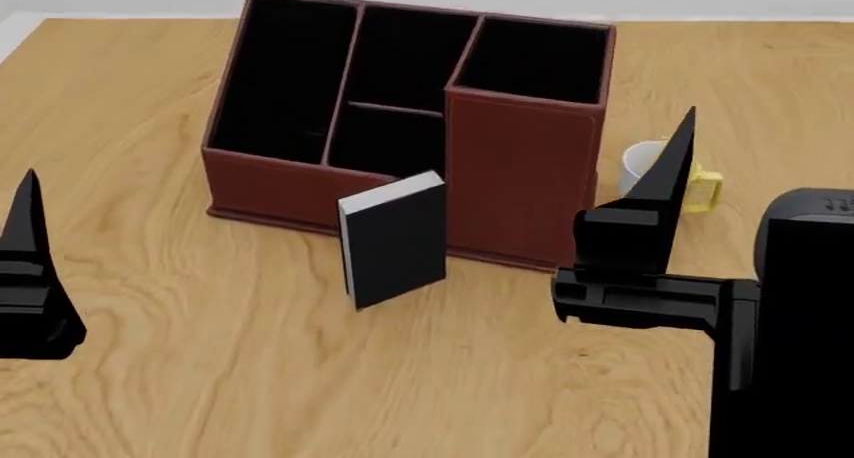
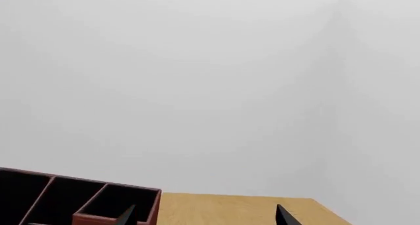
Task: Pick up the book and place it in the front compartment of the caddy.
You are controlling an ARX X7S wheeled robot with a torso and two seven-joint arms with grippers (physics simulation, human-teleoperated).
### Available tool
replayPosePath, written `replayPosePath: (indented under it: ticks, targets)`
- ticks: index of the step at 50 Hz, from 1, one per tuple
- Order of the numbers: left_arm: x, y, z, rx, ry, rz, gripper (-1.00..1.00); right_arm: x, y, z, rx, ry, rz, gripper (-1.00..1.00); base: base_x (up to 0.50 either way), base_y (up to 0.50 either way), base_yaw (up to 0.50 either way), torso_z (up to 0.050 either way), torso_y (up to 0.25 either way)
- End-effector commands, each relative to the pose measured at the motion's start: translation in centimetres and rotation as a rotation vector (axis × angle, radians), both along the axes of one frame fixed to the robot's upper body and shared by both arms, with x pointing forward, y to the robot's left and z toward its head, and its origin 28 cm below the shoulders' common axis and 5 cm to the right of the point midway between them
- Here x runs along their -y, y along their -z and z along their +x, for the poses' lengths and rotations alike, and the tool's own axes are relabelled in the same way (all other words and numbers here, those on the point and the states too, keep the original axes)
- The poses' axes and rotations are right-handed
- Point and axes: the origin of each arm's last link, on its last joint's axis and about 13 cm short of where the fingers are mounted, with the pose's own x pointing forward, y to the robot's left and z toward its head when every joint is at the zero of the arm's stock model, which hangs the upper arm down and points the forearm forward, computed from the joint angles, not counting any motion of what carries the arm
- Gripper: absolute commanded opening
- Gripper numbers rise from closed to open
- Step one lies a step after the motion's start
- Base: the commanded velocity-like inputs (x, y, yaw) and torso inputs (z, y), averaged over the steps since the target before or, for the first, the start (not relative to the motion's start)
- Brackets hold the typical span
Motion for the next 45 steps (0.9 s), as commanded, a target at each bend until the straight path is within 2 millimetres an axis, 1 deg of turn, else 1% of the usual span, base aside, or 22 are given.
replayPosePath:
  ticks: [1,7,9,45]
  targets:
    - [0.12,-0.10,0.04,0.000,0.003,0.000,1.00,0.00,0.08,0.06,0.000,0.003,-0.003,1.00,0.50,0.00,0.00,0.000,0.000]
    - [0.16,-0.01,0.04,-0.004,0.006,0.000,1.00,0.01,0.22,0.05,-0.004,0.005,-0.001,1.00,0.50,0.00,0.00,0.000,0.002]
    - [0.12,0.44,-0.08,-0.012,0.022,-0.016,1.00,0.02,0.53,0.06,-0.009,0.007,0.003,1.00,0.50,0.00,0.00,0.000,0.000]
    - [0.17,0.57,-0.19,-0.011,0.028,-0.016,1.00,-0.02,0.97,-0.17,-0.020,-0.004,-0.006,1.00,0.50,0.00,0.00,0.000,0.002]
